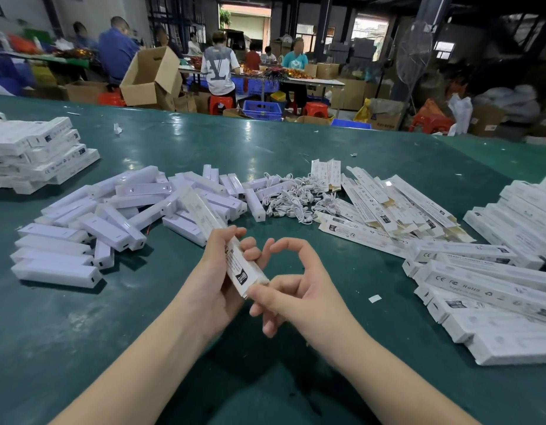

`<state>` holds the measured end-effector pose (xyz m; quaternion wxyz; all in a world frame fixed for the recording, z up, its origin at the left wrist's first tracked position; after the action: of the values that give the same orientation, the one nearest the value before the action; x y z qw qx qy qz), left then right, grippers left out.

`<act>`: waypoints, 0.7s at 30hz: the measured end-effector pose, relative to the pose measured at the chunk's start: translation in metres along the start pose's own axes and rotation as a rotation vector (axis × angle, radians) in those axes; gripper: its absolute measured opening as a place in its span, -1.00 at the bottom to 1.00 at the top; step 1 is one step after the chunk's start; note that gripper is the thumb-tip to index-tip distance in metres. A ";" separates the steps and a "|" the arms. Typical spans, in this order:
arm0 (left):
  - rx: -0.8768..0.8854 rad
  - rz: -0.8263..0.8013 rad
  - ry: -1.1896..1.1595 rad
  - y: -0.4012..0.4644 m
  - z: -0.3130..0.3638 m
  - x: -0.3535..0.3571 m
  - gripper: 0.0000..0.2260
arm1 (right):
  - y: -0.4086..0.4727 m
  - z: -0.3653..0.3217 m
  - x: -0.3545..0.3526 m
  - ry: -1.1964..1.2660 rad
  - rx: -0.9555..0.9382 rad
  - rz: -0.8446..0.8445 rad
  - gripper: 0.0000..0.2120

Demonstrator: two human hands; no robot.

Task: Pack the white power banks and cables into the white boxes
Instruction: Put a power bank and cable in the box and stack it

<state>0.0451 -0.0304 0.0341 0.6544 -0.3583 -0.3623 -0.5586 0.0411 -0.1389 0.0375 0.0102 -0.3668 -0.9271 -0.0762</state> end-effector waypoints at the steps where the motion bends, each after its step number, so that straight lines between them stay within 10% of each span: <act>1: -0.007 -0.011 0.010 0.000 -0.001 0.002 -0.90 | 0.001 0.001 -0.004 -0.032 0.017 0.027 -0.46; 11: -0.145 -0.090 0.197 -0.010 -0.009 0.008 -0.81 | -0.003 -0.008 -0.013 -0.747 -0.129 0.190 -0.36; 17: -0.068 0.022 1.014 -0.008 0.001 -0.005 -0.68 | 0.002 0.018 -0.003 -0.467 0.059 -0.028 -0.36; 21: 0.205 0.112 1.569 0.002 0.028 -0.012 -0.53 | 0.004 0.011 -0.021 -0.561 0.014 0.182 -0.68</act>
<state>0.0442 -0.0006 0.0369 0.7756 0.1844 0.1739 -0.5781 0.0594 -0.1489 0.0251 -0.2374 -0.4553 -0.8574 0.0357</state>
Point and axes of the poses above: each hand's wrist, its own y-axis towards the middle knuckle, its own x-axis out of the palm, z = x × y, the point moved 6 cm from there along y, towards the middle knuckle, and after that the axes turned 8 degrees about -z, right-handed, at the moved point
